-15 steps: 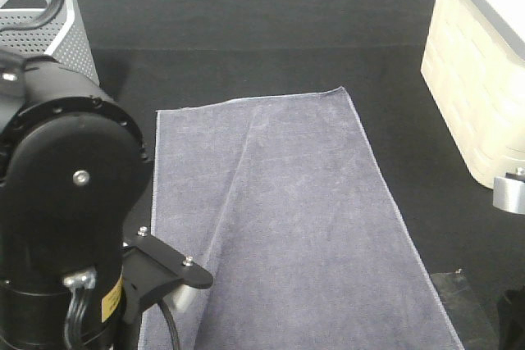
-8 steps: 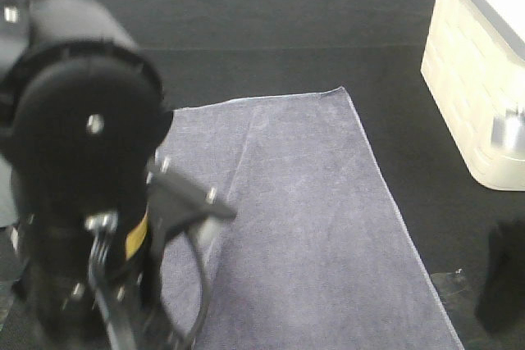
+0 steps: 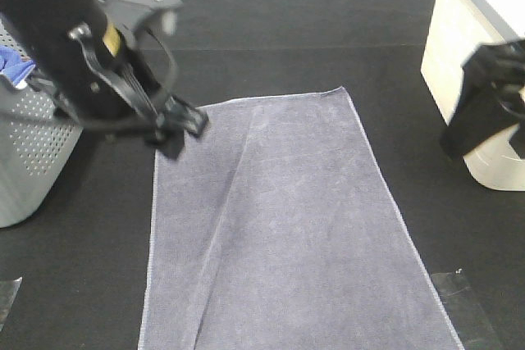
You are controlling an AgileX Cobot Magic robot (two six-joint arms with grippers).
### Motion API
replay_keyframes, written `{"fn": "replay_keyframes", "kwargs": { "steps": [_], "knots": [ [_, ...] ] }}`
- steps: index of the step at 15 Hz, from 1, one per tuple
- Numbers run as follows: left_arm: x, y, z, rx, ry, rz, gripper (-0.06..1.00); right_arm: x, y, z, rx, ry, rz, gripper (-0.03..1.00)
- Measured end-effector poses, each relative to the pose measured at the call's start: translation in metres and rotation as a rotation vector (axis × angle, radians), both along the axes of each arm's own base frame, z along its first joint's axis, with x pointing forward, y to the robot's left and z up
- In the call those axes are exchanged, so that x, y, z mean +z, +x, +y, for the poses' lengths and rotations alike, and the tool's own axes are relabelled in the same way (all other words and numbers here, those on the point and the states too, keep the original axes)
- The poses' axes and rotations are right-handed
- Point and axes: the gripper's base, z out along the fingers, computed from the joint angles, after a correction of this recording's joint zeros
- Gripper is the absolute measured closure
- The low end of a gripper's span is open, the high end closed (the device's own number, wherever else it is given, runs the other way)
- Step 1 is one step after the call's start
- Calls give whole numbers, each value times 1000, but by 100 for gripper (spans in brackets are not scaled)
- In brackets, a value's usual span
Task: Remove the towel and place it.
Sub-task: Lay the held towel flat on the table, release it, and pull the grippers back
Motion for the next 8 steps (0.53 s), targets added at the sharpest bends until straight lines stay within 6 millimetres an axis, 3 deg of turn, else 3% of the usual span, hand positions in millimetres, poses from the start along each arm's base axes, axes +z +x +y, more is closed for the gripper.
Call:
{"fn": "replay_keyframes", "kwargs": {
  "steps": [4,6,8],
  "knots": [
    [-17,57,26,96,-17,-53,25,-6,9,2,-1,-5,21,23],
    [-27,87,26,106,6,-44,25,-11,12,3,-3,-9,34,23],
    [-33,104,21,103,36,-19,25,-11,12,3,-3,-9,35,23]
  ]
}}
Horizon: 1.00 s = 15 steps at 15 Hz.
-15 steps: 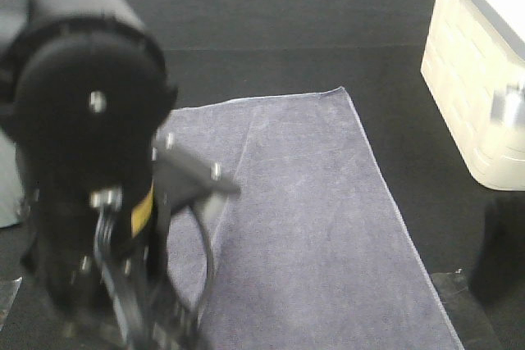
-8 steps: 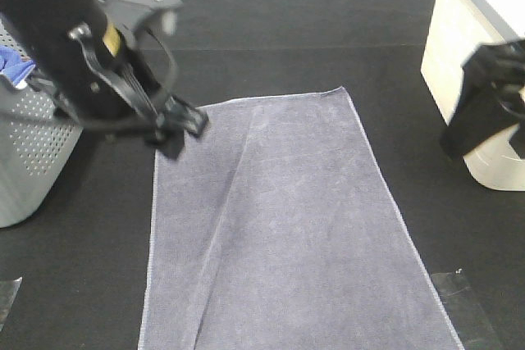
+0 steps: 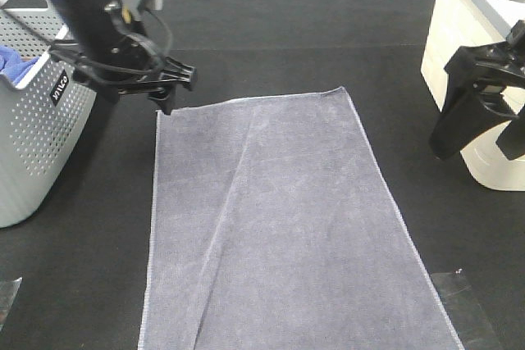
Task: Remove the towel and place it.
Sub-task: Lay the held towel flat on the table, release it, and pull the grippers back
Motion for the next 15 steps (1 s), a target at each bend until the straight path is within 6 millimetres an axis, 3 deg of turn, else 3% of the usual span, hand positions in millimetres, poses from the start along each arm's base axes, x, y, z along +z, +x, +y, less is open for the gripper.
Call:
{"fn": "replay_keyframes", "kwargs": {
  "steps": [7,11,15],
  "knots": [
    [-14,49,-19,27,14,25,25,0,0,0,-1,4,1,23],
    [-29,76,14,176,-76,120,25,0,0,0,-1,4,1,23],
    [-41,84,21,199,-74,137,25,0,0,0,-1,4,1,23]
  ]
}}
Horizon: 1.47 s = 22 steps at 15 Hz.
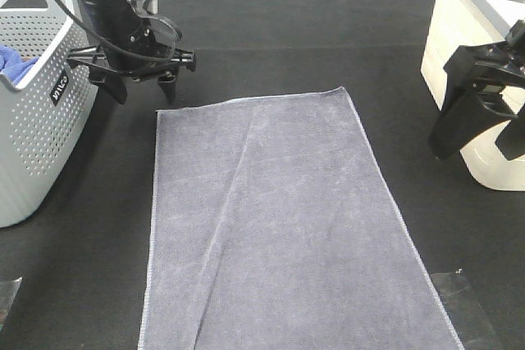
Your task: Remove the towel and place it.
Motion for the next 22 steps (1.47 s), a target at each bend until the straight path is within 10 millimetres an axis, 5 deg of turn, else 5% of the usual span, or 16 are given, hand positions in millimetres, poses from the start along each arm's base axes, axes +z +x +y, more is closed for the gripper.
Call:
{"fn": "replay_keyframes", "kwargs": {
  "steps": [6,13,17,20,22],
  "knots": [
    [-39,5,-3,16,0,46,25,0,0,0,0,0,0,23],
    [-59,12,-5,39,-21,7,27,0,0,0,0,0,0,23],
    [-60,15,-5,35,-21,-25,49,0,0,0,-1,1,-3,23],
    [-60,18,-5,0,-14,-63,87,1,5,1,-13,10,-51,24],
    [-60,20,-6,-36,-8,-81,94,1,14,4,-42,44,-137,26]
  ]
}}
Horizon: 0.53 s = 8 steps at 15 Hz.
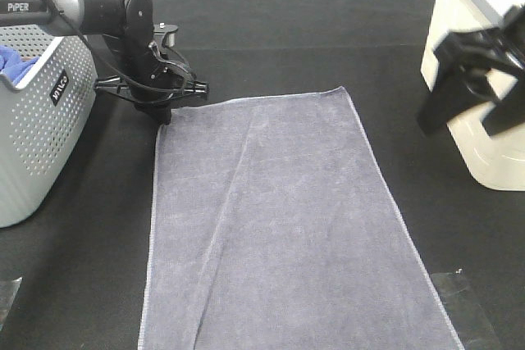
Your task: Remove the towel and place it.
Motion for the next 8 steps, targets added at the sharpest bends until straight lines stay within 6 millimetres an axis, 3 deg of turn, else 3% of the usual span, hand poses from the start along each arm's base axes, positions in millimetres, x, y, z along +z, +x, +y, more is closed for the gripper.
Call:
{"fn": "replay_keyframes", "kwargs": {
  "steps": [4,8],
  "knots": [
    [0,0,0,-12,4,-2,94,-6,34,12,17,51,-53,29],
    [0,0,0,-31,11,-4,94,-9,89,27,72,71,-94,30]
  ]
}}
